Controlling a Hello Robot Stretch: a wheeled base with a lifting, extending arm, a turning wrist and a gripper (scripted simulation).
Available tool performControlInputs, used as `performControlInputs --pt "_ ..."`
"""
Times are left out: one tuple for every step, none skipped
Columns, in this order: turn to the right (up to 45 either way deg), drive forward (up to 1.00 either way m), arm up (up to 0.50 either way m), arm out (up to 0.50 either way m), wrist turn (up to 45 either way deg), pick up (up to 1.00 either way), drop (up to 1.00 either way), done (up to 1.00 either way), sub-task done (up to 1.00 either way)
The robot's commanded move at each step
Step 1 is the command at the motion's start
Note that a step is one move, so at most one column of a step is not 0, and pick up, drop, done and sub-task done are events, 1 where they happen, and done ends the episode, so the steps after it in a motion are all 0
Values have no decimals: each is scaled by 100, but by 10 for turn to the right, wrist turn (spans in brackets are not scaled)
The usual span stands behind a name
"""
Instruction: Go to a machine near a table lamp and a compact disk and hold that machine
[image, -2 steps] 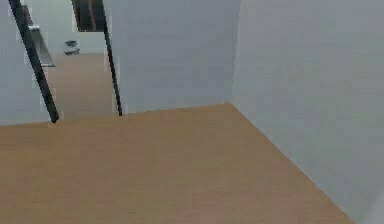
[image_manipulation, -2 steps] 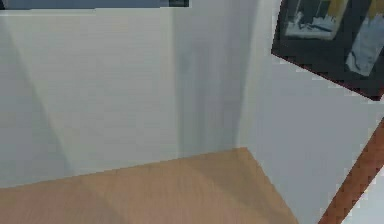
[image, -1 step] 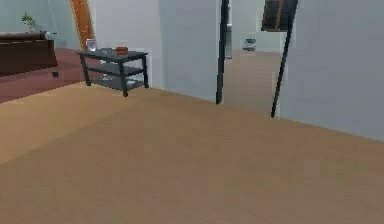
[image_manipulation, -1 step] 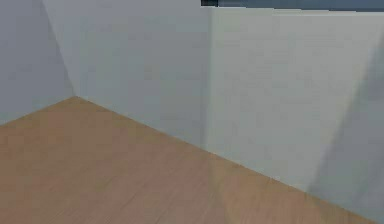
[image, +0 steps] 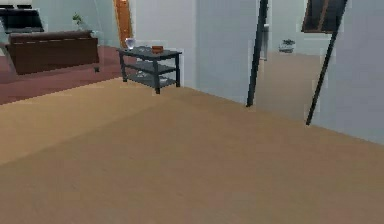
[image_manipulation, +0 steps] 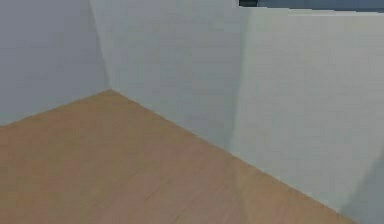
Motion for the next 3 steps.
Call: performControlInputs --pt "0 25 0 0 0 0 0 0 0" --pt "-240 0 0 0 0 0 0 0 0" --pt "0 100 0 0 0 0 0 0 0"
